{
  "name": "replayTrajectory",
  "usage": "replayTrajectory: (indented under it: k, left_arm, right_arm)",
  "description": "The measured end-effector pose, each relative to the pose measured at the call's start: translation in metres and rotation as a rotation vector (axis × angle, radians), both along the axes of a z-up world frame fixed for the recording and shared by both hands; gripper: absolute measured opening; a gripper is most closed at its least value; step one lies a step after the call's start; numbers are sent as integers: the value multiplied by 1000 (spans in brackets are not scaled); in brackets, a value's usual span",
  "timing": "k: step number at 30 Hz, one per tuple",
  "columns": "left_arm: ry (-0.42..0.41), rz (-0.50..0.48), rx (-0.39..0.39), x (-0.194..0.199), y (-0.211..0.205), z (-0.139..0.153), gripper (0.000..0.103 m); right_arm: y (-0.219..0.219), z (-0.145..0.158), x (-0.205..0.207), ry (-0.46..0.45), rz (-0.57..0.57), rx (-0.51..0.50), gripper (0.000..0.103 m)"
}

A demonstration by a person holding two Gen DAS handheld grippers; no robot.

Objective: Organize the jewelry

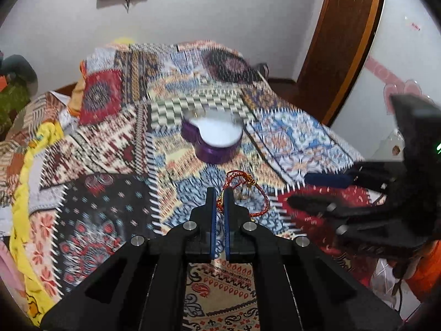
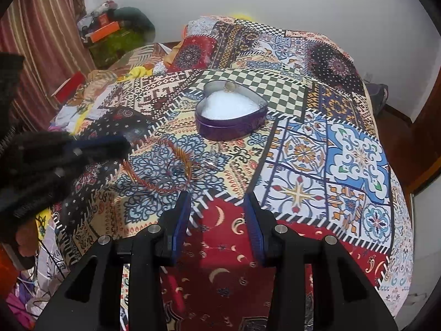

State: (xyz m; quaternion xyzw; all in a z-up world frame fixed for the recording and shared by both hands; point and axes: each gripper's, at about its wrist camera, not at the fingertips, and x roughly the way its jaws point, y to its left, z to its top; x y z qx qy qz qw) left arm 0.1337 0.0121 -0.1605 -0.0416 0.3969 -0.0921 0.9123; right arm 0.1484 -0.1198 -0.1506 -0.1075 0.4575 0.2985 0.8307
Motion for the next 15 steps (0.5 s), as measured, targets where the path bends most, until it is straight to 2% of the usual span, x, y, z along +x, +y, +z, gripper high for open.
replayTrajectory:
  k: [6, 15]
  left_arm:
    - [-46, 43, 18, -7, 15, 11, 3]
    - [-25, 104, 19, -17, 45, -5, 3]
  right_arm:
    - [21, -7, -3, 21, 50, -3, 36]
    - [54, -23, 2, 71, 123, -43, 36]
